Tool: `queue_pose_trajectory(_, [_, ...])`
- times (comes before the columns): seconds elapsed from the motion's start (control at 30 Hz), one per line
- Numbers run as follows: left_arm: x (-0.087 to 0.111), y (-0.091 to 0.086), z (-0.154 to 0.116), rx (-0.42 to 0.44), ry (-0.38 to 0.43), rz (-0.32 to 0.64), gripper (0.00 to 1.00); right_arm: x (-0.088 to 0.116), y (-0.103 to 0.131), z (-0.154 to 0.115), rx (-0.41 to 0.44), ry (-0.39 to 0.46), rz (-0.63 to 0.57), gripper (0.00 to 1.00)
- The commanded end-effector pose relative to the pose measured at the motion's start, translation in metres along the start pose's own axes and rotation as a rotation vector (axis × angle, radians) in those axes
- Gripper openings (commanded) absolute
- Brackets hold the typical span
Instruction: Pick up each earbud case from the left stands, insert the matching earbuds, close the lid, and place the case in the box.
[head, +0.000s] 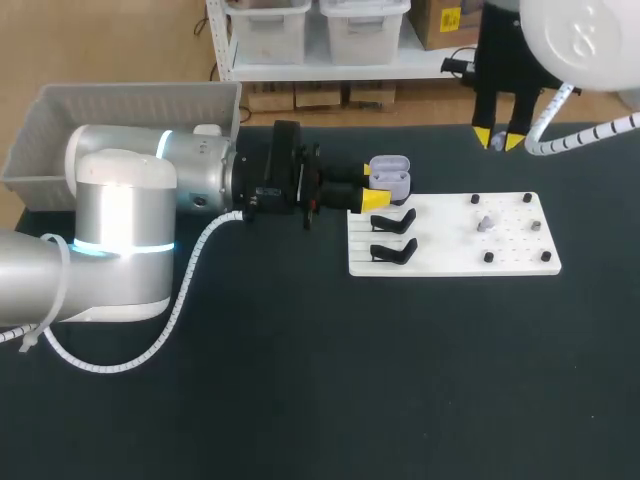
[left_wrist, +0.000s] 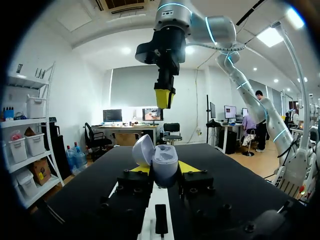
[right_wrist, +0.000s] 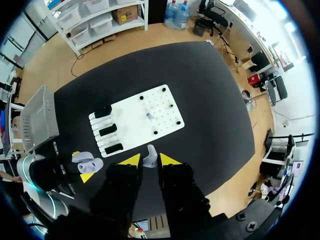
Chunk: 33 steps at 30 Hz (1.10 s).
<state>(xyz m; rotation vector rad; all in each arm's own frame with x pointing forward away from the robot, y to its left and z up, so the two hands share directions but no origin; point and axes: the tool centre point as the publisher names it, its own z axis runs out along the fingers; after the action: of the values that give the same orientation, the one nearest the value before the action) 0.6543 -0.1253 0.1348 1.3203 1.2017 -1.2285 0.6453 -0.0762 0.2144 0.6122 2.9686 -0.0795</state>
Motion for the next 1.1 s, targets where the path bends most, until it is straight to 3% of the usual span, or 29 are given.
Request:
queue_pose_trajectory(0.03, [0.000, -0.001, 0.000, -0.003, -0.002, 0.003, 0.00, 0.015, 0.014, -0.017, 0.001, -0.016, 0.019, 0.00])
queue_pose_trajectory(0.43, [0.000, -0.001, 0.000, -0.003, -0.002, 0.003, 0.00, 0.051, 0.049, -0.036, 0.053, 0.036, 0.134, 0.00])
queue_pose_trajectory(0.73, [0.005, -0.005, -0.001, 0.030, 0.002, 0.087, 0.00, 0.065, 0.064, -0.036, 0.043, 0.061, 0.162, 0.00])
queue_pose_trajectory(1.1, [0.002, -0.008, -0.002, 0.004, -0.010, 0.121, 0.00, 0.077, 0.075, -0.030, 0.066, 0.079, 0.198, 0.00])
